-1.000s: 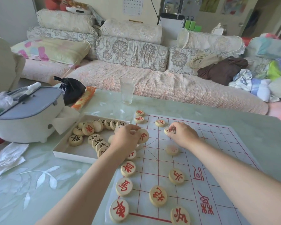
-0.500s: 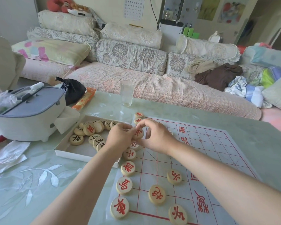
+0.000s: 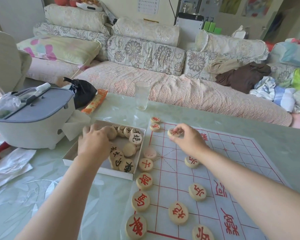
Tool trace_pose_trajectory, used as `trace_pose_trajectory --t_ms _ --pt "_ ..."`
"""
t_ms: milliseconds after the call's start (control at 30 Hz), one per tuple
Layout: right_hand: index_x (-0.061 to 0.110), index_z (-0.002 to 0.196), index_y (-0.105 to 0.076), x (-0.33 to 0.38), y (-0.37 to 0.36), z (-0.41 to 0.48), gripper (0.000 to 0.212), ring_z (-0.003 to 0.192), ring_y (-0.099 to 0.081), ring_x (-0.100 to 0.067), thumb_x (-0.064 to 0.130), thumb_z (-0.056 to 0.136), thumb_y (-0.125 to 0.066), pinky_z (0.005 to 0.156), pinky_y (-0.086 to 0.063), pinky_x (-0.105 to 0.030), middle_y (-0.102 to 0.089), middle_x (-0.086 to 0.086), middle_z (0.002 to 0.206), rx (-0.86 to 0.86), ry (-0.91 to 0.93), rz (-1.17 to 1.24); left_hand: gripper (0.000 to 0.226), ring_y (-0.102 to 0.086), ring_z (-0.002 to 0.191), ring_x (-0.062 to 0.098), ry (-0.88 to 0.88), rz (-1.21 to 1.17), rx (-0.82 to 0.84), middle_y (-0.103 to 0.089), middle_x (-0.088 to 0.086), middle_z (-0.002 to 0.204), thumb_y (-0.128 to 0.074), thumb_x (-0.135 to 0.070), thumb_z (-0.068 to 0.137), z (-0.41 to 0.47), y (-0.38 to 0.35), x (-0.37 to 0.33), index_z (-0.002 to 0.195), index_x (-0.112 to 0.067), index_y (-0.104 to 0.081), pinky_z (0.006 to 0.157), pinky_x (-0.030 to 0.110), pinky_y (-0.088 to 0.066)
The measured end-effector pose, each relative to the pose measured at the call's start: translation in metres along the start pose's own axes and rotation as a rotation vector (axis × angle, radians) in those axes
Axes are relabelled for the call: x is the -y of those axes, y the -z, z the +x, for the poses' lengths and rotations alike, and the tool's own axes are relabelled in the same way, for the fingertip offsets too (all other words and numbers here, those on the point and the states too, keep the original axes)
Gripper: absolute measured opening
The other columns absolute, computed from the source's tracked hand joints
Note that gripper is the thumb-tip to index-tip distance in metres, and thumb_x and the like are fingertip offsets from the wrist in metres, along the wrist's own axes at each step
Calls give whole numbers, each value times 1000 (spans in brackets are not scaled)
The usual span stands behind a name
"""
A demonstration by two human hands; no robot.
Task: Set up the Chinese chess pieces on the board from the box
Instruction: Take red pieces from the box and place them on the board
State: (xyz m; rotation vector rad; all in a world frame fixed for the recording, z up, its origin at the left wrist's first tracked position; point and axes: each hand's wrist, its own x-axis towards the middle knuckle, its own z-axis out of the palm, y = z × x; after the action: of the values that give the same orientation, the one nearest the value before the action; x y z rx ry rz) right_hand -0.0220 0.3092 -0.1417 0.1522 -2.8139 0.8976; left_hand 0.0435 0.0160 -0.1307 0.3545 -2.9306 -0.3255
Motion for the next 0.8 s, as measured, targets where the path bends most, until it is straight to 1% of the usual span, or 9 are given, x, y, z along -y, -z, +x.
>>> trace_pose_trajectory --t_ms 100,200,300,367,467,533,633,733,800 --pt "30 94 -60 -23 7 19 24 94 -61 -16 43 81 -74 75 -44 -30 -65 11 105 -60 -120 -64 47 -34 124 31 -2 26 9 -42 8 138 -42 -10 90 3 -8 2 132 -29 -48 100 43 -33" --pt "29 94 -60 -40 12 37 21 96 -60 -19 35 80 -74 75 -42 -30 -65 8 107 -82 -226 -123 39 -39 117 32 24 1 -26 -49 11 127 -45 -6 87 6 -11 2 122 -18 -56 97 42 -34" --pt "26 94 -62 -49 12 53 21 95 -61 -20 33 79 -75 76 -46 -30 -65 6 102 -104 -288 -112 42 -42 108 32 38 -73 -95 -53 13 116 -46 2 82 8 -13 4 118 -13 -60 90 41 -39" --pt "26 92 -63 -51 10 62 20 94 -62 -20 34 79 -76 75 -46 -29 -66 5 100 -116 -293 -110 46 -44 107 33 37 -156 -143 -54 15 114 -47 6 80 8 -12 4 121 -11 -60 88 40 -41" --pt "26 88 -61 -52 5 73 18 97 -62 -23 35 81 -75 75 -43 -29 -65 4 98 -137 -292 -119 50 -45 110 35 45 -270 -172 -54 17 115 -46 8 80 9 -8 -2 124 -11 -58 86 41 -43" --pt "26 87 -60 -52 2 79 17 98 -62 -25 35 82 -74 76 -43 -29 -66 2 100 -143 -289 -127 43 -46 109 35 52 -299 -206 -53 17 112 -46 5 84 11 -7 -6 122 -10 -58 83 42 -43" --pt "26 87 -60 -55 -3 85 16 99 -62 -25 37 85 -71 75 -42 -29 -67 0 104 -122 -272 -145 37 -47 108 34 56 -340 -263 -52 16 112 -45 0 90 13 -5 -10 123 -9 -58 82 38 -41" --pt "27 88 -61 -57 -5 87 16 101 -62 -25 41 87 -70 76 -44 -30 -68 -1 108 -88 -264 -160 39 -49 107 30 92 -415 -233 -49 15 121 -45 -5 93 14 -2 -14 129 -14 -57 82 33 -38" --pt "30 89 -62 -54 -3 87 12 104 -62 -26 40 88 -68 79 -44 -30 -65 -2 115 -71 -265 -199 35 -48 98 24 108 -465 -172 -49 13 126 -46 -11 96 14 -3 -18 129 -17 -58 81 28 -34"
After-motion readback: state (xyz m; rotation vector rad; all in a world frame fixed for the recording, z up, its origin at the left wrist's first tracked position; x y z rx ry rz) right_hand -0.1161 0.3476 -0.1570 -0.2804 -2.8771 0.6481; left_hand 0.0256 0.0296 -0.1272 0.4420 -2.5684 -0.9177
